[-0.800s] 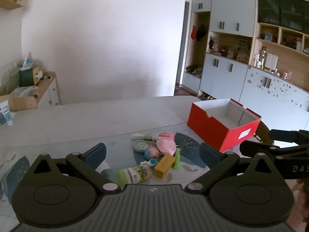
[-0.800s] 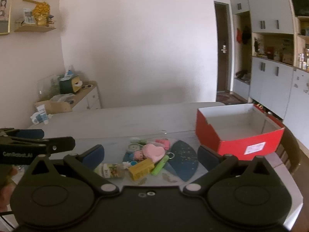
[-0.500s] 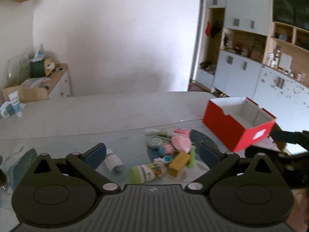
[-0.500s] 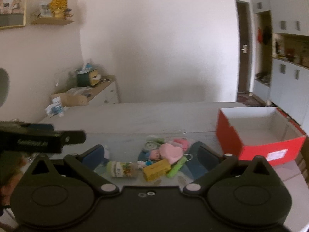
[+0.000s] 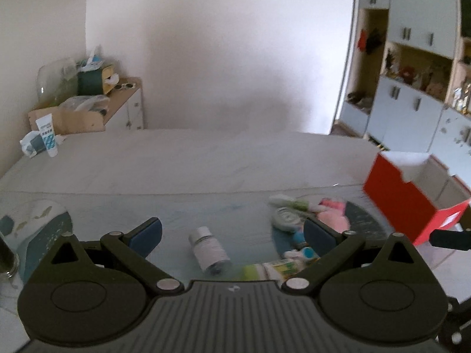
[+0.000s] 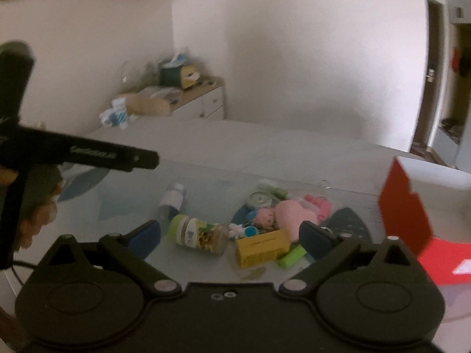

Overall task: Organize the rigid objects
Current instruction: 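Grasp the white pill bottle with the left gripper while the right grasps the green-lidded jar, then carry the pill bottle and green-lidded jar with both grippers into the red box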

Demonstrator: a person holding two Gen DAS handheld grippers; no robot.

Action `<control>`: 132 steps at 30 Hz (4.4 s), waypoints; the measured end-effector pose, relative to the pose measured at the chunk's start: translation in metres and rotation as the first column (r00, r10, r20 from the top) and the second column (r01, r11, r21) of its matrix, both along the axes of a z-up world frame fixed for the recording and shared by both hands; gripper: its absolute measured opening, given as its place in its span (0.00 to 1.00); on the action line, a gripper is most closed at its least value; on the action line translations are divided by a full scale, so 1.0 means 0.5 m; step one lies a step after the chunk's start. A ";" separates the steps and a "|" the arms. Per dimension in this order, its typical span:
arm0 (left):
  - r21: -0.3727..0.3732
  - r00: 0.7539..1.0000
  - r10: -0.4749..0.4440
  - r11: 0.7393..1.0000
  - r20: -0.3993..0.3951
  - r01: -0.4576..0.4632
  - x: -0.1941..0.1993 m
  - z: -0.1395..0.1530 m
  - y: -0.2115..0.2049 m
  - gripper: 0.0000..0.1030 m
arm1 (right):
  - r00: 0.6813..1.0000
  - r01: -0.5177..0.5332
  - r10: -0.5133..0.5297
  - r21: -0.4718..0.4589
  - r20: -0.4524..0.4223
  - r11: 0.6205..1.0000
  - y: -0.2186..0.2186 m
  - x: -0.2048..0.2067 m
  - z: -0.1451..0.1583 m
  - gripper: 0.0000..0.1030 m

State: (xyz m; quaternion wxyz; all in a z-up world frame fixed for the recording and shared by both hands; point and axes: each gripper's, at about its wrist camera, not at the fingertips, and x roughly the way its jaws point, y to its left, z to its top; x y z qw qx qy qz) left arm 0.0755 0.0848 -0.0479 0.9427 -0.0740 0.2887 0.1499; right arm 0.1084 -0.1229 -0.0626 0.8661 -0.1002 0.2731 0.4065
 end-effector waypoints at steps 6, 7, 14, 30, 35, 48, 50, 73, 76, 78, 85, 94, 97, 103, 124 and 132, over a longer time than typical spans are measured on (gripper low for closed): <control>0.012 0.997 0.046 0.999 -0.063 -0.046 0.056 -0.043 0.023 1.00 | 0.992 -0.125 0.124 -0.048 -0.016 0.991 0.053 0.029 -0.036 0.95; 0.011 0.996 0.049 0.999 -0.072 -0.048 0.066 -0.051 0.028 1.00 | 0.990 -0.142 0.141 -0.057 -0.022 0.988 0.062 0.035 -0.042 0.94; 0.002 0.985 0.086 0.996 -0.148 -0.086 0.127 -0.108 0.063 1.00 | 0.966 -0.258 0.256 -0.114 -0.028 0.959 0.127 0.060 -0.086 0.92; -0.095 0.953 0.093 0.988 -0.290 -0.125 0.193 -0.205 0.114 0.99 | 0.828 -0.553 0.554 -0.295 -0.091 0.779 0.220 0.083 -0.143 0.76; -0.104 0.947 0.087 0.987 -0.309 -0.125 0.202 -0.214 0.119 0.90 | 0.804 -0.589 0.579 -0.310 -0.135 0.746 0.225 0.089 -0.150 0.66; -0.108 0.943 0.085 0.986 -0.321 -0.125 0.196 -0.223 0.119 0.65 | 0.829 -0.559 0.522 -0.313 -0.200 0.768 0.198 0.051 -0.164 0.41; -0.117 0.945 0.085 0.985 -0.315 -0.127 0.194 -0.222 0.123 0.61 | 0.850 -0.525 0.480 -0.297 -0.215 0.797 0.192 0.045 -0.161 0.40; -0.242 0.969 0.002 0.968 -0.245 -0.063 0.096 -0.188 0.108 0.39 | 0.950 -0.050 0.015 -0.106 -0.310 0.993 0.106 0.080 -0.081 0.40; -0.254 0.974 -0.029 0.967 -0.225 -0.030 0.082 -0.166 0.098 0.39 | 0.953 0.016 -0.040 -0.080 -0.302 0.997 0.077 0.063 -0.056 0.40; -0.243 0.975 -0.042 0.970 -0.220 -0.013 0.075 -0.150 0.084 0.39 | 0.954 0.065 -0.081 -0.067 -0.287 0.996 0.066 0.053 -0.045 0.40; -0.192 0.977 -0.130 0.977 -0.168 0.097 0.064 -0.081 0.019 0.39 | 0.942 0.207 -0.212 -0.047 -0.259 0.977 -0.019 0.046 0.022 0.40; -0.169 0.961 -0.259 0.956 -0.098 0.240 0.081 0.006 -0.074 0.39 | 0.922 0.335 -0.334 -0.031 -0.198 0.942 -0.123 0.083 0.082 0.40; -0.168 0.953 -0.291 0.947 -0.089 0.274 0.101 0.027 -0.107 0.39 | 0.910 0.366 -0.363 -0.021 -0.199 0.930 -0.156 0.105 0.091 0.40; -0.153 0.934 -0.350 0.929 -0.074 0.336 0.161 0.055 -0.187 0.39 | 0.901 0.394 -0.390 -0.021 -0.191 0.919 -0.228 0.162 0.093 0.40; -0.120 0.910 -0.388 0.920 -0.147 0.373 0.500 0.046 -0.537 0.39 | 0.900 0.363 -0.380 -0.113 -0.215 0.925 -0.461 0.474 0.018 0.40; -0.102 0.902 -0.378 0.926 -0.206 0.364 0.615 0.009 -0.608 0.39 | 0.915 0.305 -0.341 -0.186 -0.213 0.934 -0.484 0.555 -0.032 0.40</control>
